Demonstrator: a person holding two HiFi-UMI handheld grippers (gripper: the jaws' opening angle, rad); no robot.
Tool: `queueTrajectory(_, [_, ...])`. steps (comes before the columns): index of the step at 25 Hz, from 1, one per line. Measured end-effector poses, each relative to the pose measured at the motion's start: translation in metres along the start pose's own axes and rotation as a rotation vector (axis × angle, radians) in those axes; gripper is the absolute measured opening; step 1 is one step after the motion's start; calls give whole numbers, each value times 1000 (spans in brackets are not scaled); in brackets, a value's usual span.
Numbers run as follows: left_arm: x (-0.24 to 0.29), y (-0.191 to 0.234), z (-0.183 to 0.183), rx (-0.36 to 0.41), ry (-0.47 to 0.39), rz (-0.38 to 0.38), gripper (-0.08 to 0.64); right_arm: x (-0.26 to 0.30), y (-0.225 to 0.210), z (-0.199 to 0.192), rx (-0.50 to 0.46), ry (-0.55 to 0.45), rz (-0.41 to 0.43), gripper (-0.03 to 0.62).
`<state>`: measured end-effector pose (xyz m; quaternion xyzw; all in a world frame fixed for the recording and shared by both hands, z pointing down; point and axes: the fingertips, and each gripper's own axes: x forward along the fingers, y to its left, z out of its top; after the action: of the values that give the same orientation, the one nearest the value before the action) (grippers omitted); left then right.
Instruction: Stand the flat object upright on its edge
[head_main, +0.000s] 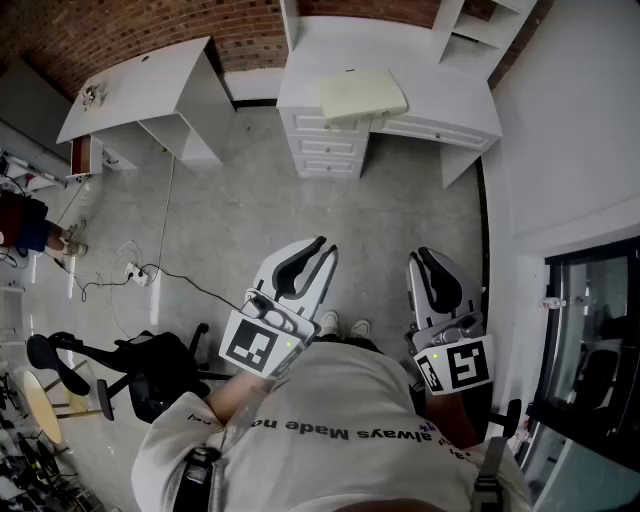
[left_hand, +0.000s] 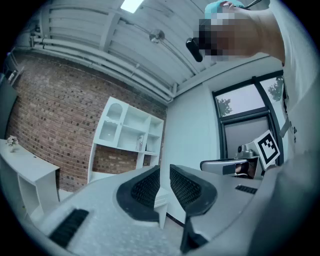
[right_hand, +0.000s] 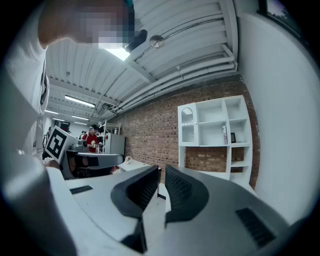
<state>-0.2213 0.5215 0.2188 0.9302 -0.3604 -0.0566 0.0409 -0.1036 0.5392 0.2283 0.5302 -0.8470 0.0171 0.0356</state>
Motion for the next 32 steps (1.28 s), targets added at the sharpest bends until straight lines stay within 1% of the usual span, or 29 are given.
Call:
queueTrajectory(2, [-4, 4, 2, 2, -12, 7, 64, 2, 6, 0, -3, 1, 0, 46])
queueTrajectory(6, [-14, 12, -8, -1, 39, 3, 64, 9, 18, 1, -9, -2, 3, 47])
queueTrajectory(9, [-14, 18, -3, -1, 26, -7, 64, 16, 22, 3, -16, -7, 12, 48])
queueTrajectory(12, [-10, 26, -5, -7, 37, -3, 64, 24, 21, 4, -32, -2, 12, 48])
queueTrajectory(17, [3, 41, -12, -28, 52, 3, 64, 41, 12, 1, -26, -2, 19, 48])
queueTrajectory(20, [17, 49, -14, -24, 42, -8, 64, 54, 2, -1, -29, -2, 19, 48])
queueTrajectory(24, [43, 62, -16, -30, 47, -2, 64, 74, -20, -1, -27, -6, 20, 48])
queueTrajectory(32, [116, 86, -21, -37, 50, 18, 64, 116, -84, 1, -44, -18, 41, 48])
